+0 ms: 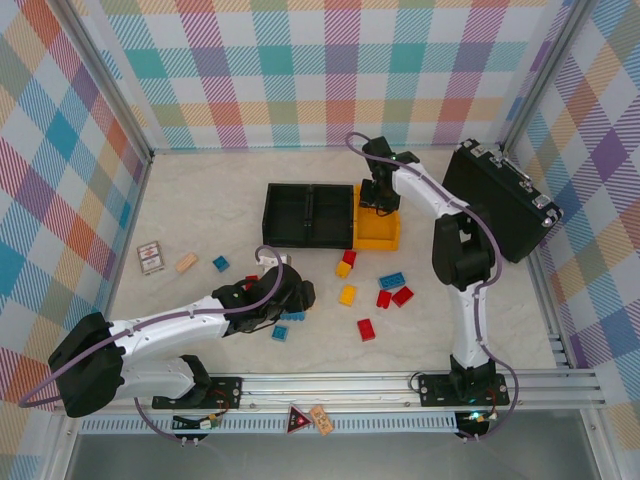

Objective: Sort the legos into containers by color
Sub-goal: Place the lego in the container, then pick up the lego from the center of the table.

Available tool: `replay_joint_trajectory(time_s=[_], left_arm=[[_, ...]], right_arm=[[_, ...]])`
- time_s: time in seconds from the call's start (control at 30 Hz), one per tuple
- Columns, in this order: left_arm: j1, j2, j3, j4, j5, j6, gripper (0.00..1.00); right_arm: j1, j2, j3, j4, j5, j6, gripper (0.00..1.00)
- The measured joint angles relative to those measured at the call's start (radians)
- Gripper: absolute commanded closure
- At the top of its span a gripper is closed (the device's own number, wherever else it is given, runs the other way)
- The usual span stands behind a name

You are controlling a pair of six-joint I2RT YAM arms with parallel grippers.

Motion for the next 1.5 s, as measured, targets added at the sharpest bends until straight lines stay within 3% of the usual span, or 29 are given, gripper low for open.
replay_joint_trajectory(time_s=[0.33,0.67,0.83,1.23,1.5], left_arm=[[0.000,-0.004,0.018,-0.017,-0.016,-0.014,0.33],[0.000,-0.124,0.018,-0.136,-0.100,-0.042,0.33],[0.000,-0.126,0.027,-0.193,-0.109,-0.031,0.33],[0.000,-0.124,0.033,-0.134,0.042,0.063,0.33],[0.000,-0.124,0.003,-0.104,0.084,0.066,0.33]], right_arm=[[0.001,-0.036,-0.006,-0.017,-0.016,-0.002,0.52],[0.025,-0.469,-0.357,0.063,-0.111,-0.003,0.49],[0.061,-0.577,-0.518,0.089,-0.154,-0.002,0.47],[0.238,-0.616,-0.761,0.140,-0.203,0.087,0.41],[0.334,-0.482,-0.771,0.188,-0.222,0.151,0.38]])
